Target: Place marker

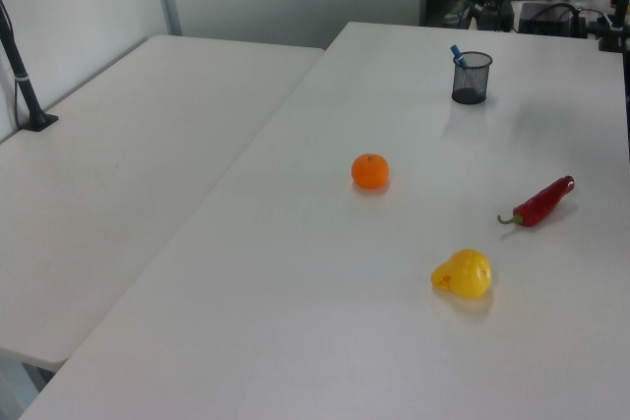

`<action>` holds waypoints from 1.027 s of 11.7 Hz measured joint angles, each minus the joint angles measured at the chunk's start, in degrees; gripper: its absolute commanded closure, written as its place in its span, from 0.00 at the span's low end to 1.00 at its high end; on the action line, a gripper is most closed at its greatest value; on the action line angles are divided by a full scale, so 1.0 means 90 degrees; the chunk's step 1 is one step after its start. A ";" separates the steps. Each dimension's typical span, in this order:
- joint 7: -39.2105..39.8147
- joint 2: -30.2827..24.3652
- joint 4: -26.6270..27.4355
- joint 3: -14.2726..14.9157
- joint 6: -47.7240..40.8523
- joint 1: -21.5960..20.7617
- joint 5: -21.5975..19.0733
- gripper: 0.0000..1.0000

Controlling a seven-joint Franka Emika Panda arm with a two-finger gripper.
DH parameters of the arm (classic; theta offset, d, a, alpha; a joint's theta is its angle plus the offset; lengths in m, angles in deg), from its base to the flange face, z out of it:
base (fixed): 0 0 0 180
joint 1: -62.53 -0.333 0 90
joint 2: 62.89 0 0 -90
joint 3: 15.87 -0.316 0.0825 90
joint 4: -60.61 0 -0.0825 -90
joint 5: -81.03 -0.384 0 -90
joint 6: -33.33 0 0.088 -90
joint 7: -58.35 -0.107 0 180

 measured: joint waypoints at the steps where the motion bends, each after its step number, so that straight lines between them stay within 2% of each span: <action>1: -0.0048 -0.0089 -0.0467 -0.0022 -0.0957 -0.0018 -0.0010 0.00; 3: -0.0426 -0.0255 -0.1283 -0.0199 -0.2501 -0.0057 -0.0309 0.00; 5: -0.1016 -0.0390 -0.1837 -0.0600 -0.3538 -0.0081 -0.0498 0.00; 6: -0.1268 -0.0426 -0.1975 -0.0820 -0.3758 -0.0076 -0.0499 0.00; 9: -0.1755 -0.0507 -0.2176 -0.1763 -0.4271 -0.0080 -0.0490 0.00; 12: -0.1790 -0.0514 -0.2178 -0.2514 -0.4508 -0.0078 -0.0174 0.00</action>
